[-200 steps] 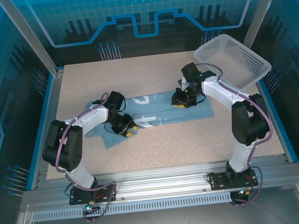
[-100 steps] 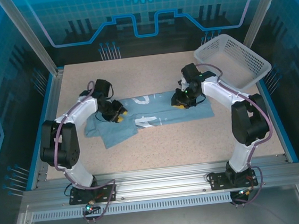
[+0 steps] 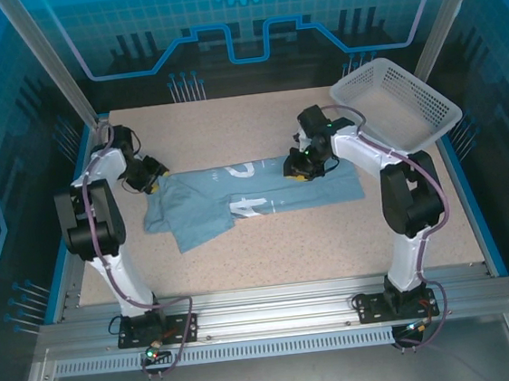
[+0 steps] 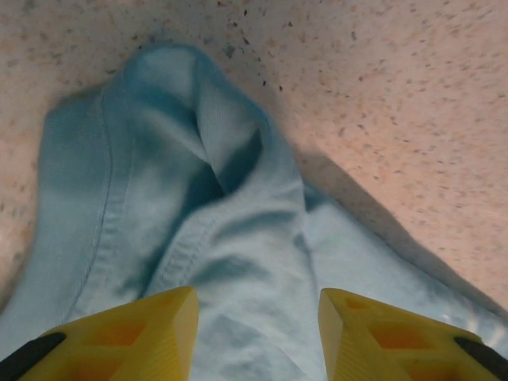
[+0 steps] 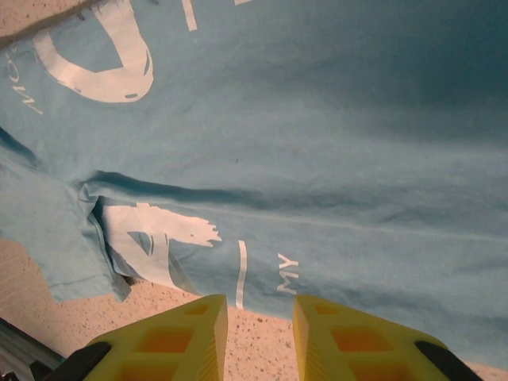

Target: Fold and stack the t-shirts

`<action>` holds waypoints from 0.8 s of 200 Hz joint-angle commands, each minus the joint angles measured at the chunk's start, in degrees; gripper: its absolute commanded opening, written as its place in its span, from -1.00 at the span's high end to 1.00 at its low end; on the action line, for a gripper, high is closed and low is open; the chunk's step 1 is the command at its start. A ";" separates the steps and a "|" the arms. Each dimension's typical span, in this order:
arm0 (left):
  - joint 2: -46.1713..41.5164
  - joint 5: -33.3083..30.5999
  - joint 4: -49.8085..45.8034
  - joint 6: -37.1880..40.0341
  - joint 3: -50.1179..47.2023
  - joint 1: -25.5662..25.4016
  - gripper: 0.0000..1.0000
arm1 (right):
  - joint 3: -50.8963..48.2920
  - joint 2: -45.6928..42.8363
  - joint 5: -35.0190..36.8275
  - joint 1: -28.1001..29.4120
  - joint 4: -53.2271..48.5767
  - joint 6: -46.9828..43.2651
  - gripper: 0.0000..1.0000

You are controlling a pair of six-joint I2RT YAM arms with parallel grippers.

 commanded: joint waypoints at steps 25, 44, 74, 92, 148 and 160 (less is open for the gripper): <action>4.56 -1.38 4.19 5.61 1.58 0.07 0.09 | 2.11 2.50 0.26 -3.00 -1.65 -0.62 0.41; 5.75 -1.37 4.56 5.62 1.69 0.11 0.14 | 2.96 3.13 0.51 -3.44 -2.39 -0.88 0.41; 5.63 -4.27 2.97 5.93 1.18 0.20 0.33 | 3.59 3.72 0.68 -3.79 -2.54 -0.64 0.41; 4.46 -4.99 2.70 5.97 0.69 0.41 0.54 | 4.14 4.60 1.58 -3.81 -3.22 -0.25 0.41; -0.13 -7.69 1.47 5.87 -1.25 1.37 0.99 | 7.78 10.08 4.07 -4.78 -6.10 1.38 0.42; -1.21 -7.76 1.12 5.75 -1.74 1.71 1.00 | 9.13 11.17 4.74 -4.86 -6.91 1.47 0.43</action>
